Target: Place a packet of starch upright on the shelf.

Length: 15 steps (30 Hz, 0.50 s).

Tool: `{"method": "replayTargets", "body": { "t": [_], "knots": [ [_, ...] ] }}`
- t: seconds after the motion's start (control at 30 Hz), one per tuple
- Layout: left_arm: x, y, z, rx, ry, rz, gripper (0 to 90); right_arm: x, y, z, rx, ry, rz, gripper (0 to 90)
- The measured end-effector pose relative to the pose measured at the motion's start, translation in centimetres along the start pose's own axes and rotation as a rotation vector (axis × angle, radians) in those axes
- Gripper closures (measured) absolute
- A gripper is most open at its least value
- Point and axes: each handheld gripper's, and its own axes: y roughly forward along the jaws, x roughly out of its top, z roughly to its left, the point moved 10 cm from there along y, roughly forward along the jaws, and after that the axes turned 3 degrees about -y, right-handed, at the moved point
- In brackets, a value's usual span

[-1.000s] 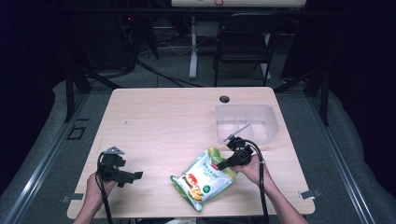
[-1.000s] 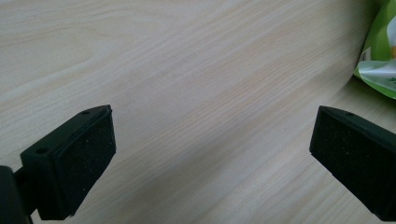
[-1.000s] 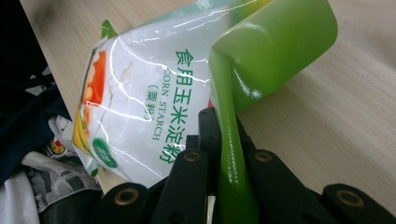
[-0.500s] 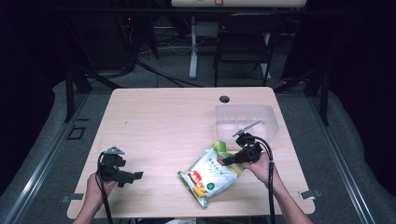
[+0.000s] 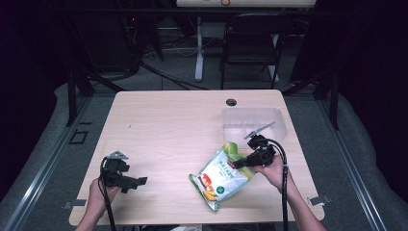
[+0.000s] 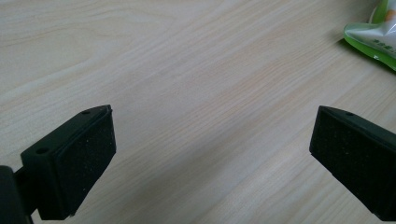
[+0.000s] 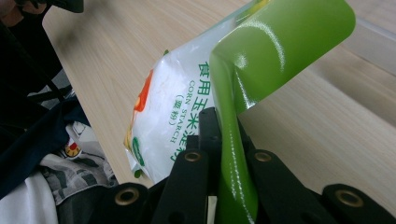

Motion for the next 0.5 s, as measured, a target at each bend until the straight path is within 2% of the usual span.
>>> {"method": "replayTargets", "body": {
  "t": [0.03, 0.07, 0.1, 0.13, 0.27, 0.5],
  "knots": [
    [0.0, 0.0, 0.0, 0.000, 0.000, 0.000, 0.4, 0.0, -0.1, 0.0, -0.001, 0.009, -0.008, 89.7],
    [0.0, 0.1, 0.0, 0.004, -0.002, -0.003, 0.4, 0.0, -0.3, 0.0, 0.000, -0.007, 0.008, 89.8],
    [0.0, 0.1, 0.0, 0.003, 0.000, -0.001, 0.4, 0.1, -0.3, 0.1, -0.007, 0.010, -0.012, 89.8],
    [-0.1, 0.0, 0.0, -0.002, 0.003, 0.009, 0.4, 0.1, -0.5, 0.0, -0.006, -0.006, -0.002, 89.9],
    [0.0, 0.1, 0.0, -0.001, 0.001, 0.008, 0.4, 0.2, -1.1, 0.2, -0.005, -0.012, -0.008, 90.0],
    [0.0, 0.1, 0.0, 0.001, 0.002, 0.008, 0.4, 0.7, -2.2, 0.8, 0.007, -0.018, -0.040, 90.0]
  ]
}}
